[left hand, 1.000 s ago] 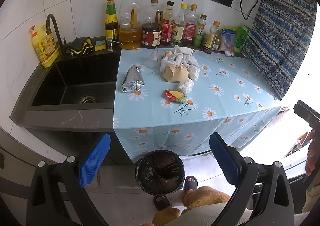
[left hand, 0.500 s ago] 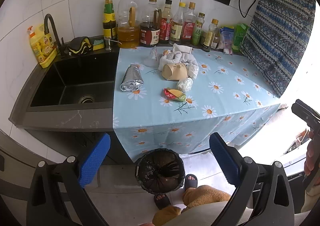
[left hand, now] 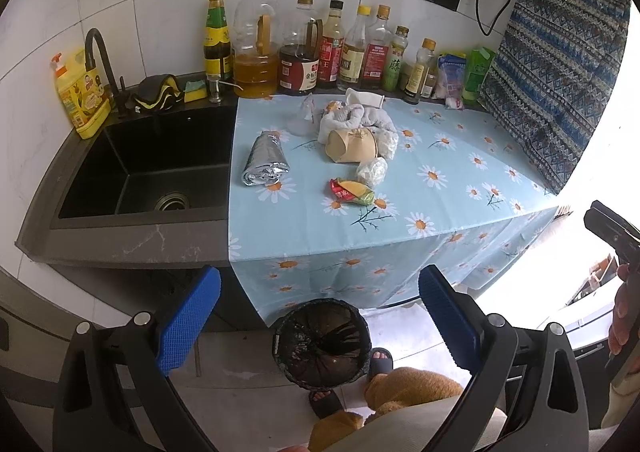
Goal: Collect trash
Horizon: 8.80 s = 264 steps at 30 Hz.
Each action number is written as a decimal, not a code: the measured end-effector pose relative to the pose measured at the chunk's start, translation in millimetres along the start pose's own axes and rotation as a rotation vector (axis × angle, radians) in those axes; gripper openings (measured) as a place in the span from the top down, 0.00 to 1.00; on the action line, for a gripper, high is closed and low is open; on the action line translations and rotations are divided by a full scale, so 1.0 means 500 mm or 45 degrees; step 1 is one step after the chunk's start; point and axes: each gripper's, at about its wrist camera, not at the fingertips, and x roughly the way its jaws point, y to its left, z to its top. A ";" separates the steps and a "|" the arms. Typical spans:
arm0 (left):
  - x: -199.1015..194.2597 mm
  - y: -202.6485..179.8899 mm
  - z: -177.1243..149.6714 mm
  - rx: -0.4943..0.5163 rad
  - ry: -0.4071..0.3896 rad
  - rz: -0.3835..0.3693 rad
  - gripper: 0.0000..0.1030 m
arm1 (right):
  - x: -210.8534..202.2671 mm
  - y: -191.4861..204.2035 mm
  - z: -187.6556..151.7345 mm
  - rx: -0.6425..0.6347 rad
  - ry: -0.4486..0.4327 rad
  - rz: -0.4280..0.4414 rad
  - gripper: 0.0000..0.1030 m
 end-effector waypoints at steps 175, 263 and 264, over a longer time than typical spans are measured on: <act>0.510 0.064 -0.287 -0.225 0.636 -0.151 0.44 | 0.624 0.112 -0.311 0.175 0.953 0.403 0.53; 0.354 0.091 -0.003 -0.332 0.220 -0.115 0.30 | 0.638 0.043 0.125 0.065 0.535 0.332 0.28; 0.354 0.092 0.001 -0.339 0.218 -0.112 0.30 | 0.654 0.043 0.130 0.054 0.546 0.334 0.28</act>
